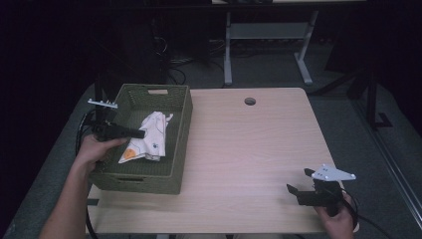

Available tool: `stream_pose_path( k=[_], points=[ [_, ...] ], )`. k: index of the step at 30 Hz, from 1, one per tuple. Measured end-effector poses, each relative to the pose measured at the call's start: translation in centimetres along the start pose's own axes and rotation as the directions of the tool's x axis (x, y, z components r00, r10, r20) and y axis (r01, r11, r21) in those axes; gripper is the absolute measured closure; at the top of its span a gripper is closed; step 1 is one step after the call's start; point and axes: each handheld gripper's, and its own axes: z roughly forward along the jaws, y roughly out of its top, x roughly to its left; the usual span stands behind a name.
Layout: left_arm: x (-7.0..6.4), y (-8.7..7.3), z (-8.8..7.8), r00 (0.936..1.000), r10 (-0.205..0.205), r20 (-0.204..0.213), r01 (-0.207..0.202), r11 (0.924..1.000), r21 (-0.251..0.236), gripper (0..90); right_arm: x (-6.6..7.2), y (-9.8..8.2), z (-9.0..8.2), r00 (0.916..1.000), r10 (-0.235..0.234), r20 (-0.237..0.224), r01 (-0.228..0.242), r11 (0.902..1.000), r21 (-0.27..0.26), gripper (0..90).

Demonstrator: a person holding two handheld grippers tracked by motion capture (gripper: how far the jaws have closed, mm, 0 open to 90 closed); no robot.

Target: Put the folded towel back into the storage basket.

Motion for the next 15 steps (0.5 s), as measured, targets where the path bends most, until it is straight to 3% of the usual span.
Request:
stream_pose_path(
  k=[4,9,10,11,12,15],
  points=[
    [0.0,0.3,0.2,0.9998,0.017,-0.01,-0.017,0.9993,0.035,81.4,0.0,0.1,-0.2,1.0,0.007,-0.001,-0.007,1.0,-0.006,13.9],
    [-0.1,0.7,0.1,0.9993,0.037,-0.008,-0.037,0.9984,0.042,80.8,0.0,0.1,-0.3,1.0,0.003,0.001,-0.003,0.9999,-0.012,13.9],
    [0.0,1.0,0.2,0.9978,0.045,-0.05,-0.043,0.9983,0.04,74.9,0.0,0.1,-0.3,1.0,0.002,-0.001,-0.002,1.0,-0.006,13.9],
    [0.1,1.2,0.2,0.9916,0.033,-0.125,-0.028,0.9987,0.041,64.5,0.0,0.1,-0.3,1.0,0.001,-0.001,-0.001,1.0,-0.004,13.9],
    [0.1,1.3,0.2,0.9887,0.027,-0.148,-0.02,0.9988,0.044,56.9,0.0,0.1,-0.2,1.0,0.001,-0.002,-0.001,1.0,-0.003,13.9],
    [0.2,1.3,0.3,0.986,0.021,-0.165,-0.012,0.9986,0.051,55.5,0.0,0.1,-0.2,1.0,0.0,-0.004,0.0,1.0,-0.004,13.9]
  ],
)
